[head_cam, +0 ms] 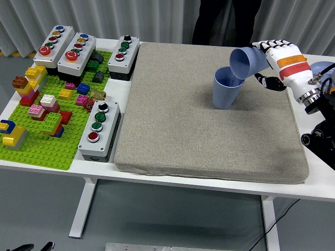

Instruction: Pick cup pour cup place

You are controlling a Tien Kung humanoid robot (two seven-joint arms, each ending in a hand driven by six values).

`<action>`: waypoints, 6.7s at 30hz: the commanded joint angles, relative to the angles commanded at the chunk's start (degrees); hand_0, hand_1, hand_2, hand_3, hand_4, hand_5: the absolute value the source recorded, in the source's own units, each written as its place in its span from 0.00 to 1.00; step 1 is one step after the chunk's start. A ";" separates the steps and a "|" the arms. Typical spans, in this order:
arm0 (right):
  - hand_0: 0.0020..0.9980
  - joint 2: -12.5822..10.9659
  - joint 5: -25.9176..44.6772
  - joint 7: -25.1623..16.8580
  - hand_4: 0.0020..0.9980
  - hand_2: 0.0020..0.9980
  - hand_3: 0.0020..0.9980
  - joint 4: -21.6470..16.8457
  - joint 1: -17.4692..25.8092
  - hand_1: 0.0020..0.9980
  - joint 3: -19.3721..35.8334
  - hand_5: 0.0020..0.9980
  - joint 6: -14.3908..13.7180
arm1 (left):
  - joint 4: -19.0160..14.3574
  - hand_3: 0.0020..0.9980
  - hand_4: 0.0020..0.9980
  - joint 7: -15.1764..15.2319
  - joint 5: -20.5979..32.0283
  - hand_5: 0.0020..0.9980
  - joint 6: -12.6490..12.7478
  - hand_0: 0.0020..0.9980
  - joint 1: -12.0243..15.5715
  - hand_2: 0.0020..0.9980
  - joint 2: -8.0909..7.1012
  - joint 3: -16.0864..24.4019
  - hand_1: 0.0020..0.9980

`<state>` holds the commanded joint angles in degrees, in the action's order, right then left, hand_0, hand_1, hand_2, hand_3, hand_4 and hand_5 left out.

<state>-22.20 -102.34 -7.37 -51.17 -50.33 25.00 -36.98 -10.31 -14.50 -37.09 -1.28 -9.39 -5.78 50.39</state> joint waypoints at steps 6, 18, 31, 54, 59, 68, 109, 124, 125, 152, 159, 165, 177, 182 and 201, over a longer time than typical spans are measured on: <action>0.77 -0.04 -0.42 0.40 0.61 0.54 0.55 -0.23 -0.11 0.64 -0.12 0.09 0.00 | 0.00 0.75 0.52 0.01 0.02 0.95 0.01 0.78 -0.02 0.85 0.01 -0.04 0.80; 0.77 -0.10 -1.37 1.31 0.61 0.54 0.55 -0.54 -0.12 0.64 -0.45 0.09 0.00 | 0.00 0.75 0.52 -0.04 -0.14 0.95 0.03 0.78 0.32 0.85 -0.01 0.07 0.80; 0.77 -0.22 3.16 0.57 0.61 0.54 0.55 -0.20 0.31 0.64 0.61 0.07 0.00 | 0.00 0.75 0.52 -0.10 -0.20 0.95 0.06 0.78 0.51 0.85 0.03 0.24 0.80; 0.78 -0.25 54.45 4.73 0.60 0.54 0.55 -6.53 6.39 0.65 13.40 0.07 7.21 | 0.00 0.75 0.52 -0.18 -0.12 0.95 0.02 0.78 0.59 0.85 0.38 0.26 0.80; 0.78 0.23 63.93 4.27 0.60 0.54 0.55 -6.90 8.26 0.65 14.88 0.07 6.74 | 0.00 0.75 0.52 -0.18 -0.05 0.95 0.01 0.78 0.69 0.85 0.49 0.21 0.80; 0.78 1.15 62.30 2.52 0.60 0.54 0.54 -7.45 11.64 0.65 15.99 0.06 5.50 | 0.00 0.75 0.52 -0.23 0.06 0.95 -0.04 0.78 0.70 0.84 0.70 0.04 0.80; 0.78 8.96 67.98 -7.81 0.59 0.55 0.55 -4.68 19.76 0.66 20.71 0.06 4.95 | 0.00 0.75 0.51 -0.45 0.73 0.96 -0.34 0.78 1.31 0.84 1.16 -1.02 0.80; 0.80 8.73 66.14 -5.12 0.64 0.72 0.80 -6.02 20.62 0.74 21.51 0.10 7.35 | 0.00 0.75 0.51 -0.49 0.73 0.96 -0.39 0.78 1.30 0.84 1.21 -0.98 0.80; 0.80 8.71 65.93 -4.81 0.64 0.72 0.80 -6.04 20.66 0.74 21.68 0.10 7.74 | 0.00 0.75 0.51 -0.51 0.72 0.96 -0.41 0.78 1.30 0.84 1.21 -0.97 0.80; 0.91 8.09 58.98 1.10 0.89 0.99 0.98 -7.14 22.30 0.87 26.63 0.29 13.45 | 0.00 0.75 0.51 -0.62 0.06 0.96 -0.39 0.78 1.69 0.84 1.33 -0.41 0.79; 0.92 7.33 57.56 2.06 0.90 0.99 0.98 -8.61 23.67 0.87 27.90 0.29 13.94 | 0.00 0.75 0.51 -0.67 -0.04 0.96 -0.40 0.78 1.89 0.84 1.31 -0.31 0.79; 0.92 4.25 56.50 2.93 0.91 0.99 0.98 -13.73 27.57 0.87 29.64 0.30 14.03 | 0.00 0.75 0.51 -0.66 -0.02 0.96 -0.45 0.78 2.14 0.84 1.21 -0.12 0.79; 0.92 -0.80 53.40 4.12 0.90 0.99 0.97 -24.90 35.50 0.86 33.37 0.30 13.45 | 0.00 0.75 0.51 -0.50 -0.47 0.96 -0.56 0.78 2.11 0.84 0.94 0.42 0.79; 0.91 -0.34 53.56 3.80 0.90 0.98 0.95 -24.39 34.82 0.86 35.17 0.30 13.10 | 0.00 0.75 0.51 -0.48 -0.40 0.96 -0.61 0.78 1.92 0.84 0.95 0.28 0.79; 0.91 -7.47 50.73 4.13 0.89 0.96 0.91 -24.29 15.97 0.86 39.88 0.29 12.05 | 0.00 0.75 0.51 -0.45 -0.04 0.95 -0.60 0.78 1.35 0.84 0.44 -0.28 0.79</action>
<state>-29.68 -51.60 -3.24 -75.45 -34.35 64.88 -24.93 -10.31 -14.95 -37.14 -1.88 -8.04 -5.34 50.11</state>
